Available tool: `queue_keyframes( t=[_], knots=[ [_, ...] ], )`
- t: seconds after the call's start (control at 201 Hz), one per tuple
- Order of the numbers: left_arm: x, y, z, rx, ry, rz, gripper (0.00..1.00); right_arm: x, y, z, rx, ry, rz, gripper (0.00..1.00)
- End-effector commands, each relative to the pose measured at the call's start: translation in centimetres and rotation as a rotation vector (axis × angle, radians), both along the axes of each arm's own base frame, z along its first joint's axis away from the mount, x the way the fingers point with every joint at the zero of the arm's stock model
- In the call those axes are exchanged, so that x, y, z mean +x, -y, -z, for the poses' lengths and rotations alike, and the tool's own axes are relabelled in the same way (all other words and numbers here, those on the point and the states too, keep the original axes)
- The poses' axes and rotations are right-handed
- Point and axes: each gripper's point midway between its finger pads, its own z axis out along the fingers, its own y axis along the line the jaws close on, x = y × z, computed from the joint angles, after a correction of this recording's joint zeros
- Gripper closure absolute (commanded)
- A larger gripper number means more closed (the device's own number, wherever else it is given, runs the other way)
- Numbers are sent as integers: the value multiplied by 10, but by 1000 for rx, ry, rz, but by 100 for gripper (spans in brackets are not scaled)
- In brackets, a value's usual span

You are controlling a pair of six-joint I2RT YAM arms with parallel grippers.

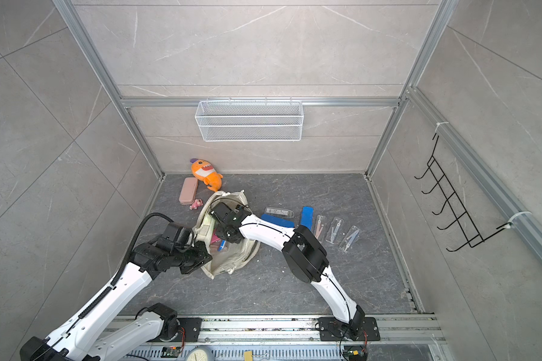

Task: Take out the compass set from the canvas bag
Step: Pick up the compass set from the canvas bag, then place the compass set at the center of the board.

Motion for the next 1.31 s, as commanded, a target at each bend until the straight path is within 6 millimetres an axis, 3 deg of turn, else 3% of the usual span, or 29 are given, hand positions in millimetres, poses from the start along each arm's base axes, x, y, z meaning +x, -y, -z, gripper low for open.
queue_keyframes(
  t=[0.0, 0.239, 0.513, 0.852, 0.972, 1.087, 1.301],
  knots=[
    [-6, 0, -1, -6, -25, 1, 100, 1, 0, -46, 14, 75, -31, 84],
    [-3, 0, -3, 9, -27, 3, 100, -1, 1, -69, 28, 108, -58, 87],
    [0, 0, -3, 13, -29, -7, 100, -13, 8, -117, 64, 172, -112, 87],
    [1, 0, -4, 15, -27, -5, 100, -37, 44, -165, 119, 233, -130, 87],
    [3, 1, -6, 14, -24, -1, 100, -48, 71, -178, 141, 255, -133, 87],
    [4, 2, -8, 10, -20, 2, 100, -54, 115, -183, 154, 265, -104, 87],
    [6, 3, -12, 9, -11, 7, 100, -68, 218, -150, 54, 211, -26, 87]
  ],
)
